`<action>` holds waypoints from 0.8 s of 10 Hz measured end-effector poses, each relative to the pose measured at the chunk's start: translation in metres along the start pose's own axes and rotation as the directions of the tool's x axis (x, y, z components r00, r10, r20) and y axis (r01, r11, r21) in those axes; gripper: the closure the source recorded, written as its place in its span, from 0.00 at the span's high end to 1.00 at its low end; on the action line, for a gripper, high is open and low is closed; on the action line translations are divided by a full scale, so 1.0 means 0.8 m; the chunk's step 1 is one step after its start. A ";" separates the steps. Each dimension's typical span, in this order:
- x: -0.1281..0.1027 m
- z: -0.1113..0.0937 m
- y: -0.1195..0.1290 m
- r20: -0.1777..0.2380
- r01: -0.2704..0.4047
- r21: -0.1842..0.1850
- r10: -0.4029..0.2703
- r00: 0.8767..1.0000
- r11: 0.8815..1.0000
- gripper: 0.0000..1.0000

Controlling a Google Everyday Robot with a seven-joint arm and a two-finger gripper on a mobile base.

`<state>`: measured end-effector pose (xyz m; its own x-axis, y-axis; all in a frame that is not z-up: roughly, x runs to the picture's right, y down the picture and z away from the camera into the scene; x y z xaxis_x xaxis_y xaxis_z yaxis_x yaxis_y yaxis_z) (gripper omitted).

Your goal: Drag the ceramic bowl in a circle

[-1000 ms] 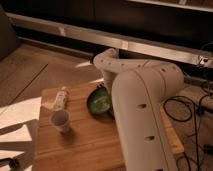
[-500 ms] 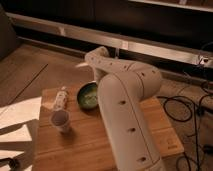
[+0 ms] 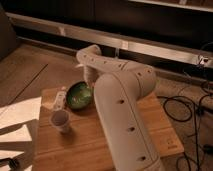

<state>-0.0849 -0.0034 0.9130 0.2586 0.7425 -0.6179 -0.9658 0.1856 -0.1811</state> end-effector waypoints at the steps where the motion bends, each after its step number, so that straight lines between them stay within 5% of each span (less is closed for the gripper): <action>1: 0.012 -0.007 0.009 -0.003 -0.008 -0.016 0.008 1.000 1.000 0.00; 5: 0.093 -0.015 0.009 -0.079 -0.089 -0.038 0.086 0.993 0.995 0.00; 8: 0.148 -0.011 -0.040 -0.151 -0.163 0.043 0.168 0.974 0.986 0.00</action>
<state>-0.0230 0.0729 0.8386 0.0925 0.6574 -0.7478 -0.9950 0.0894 -0.0445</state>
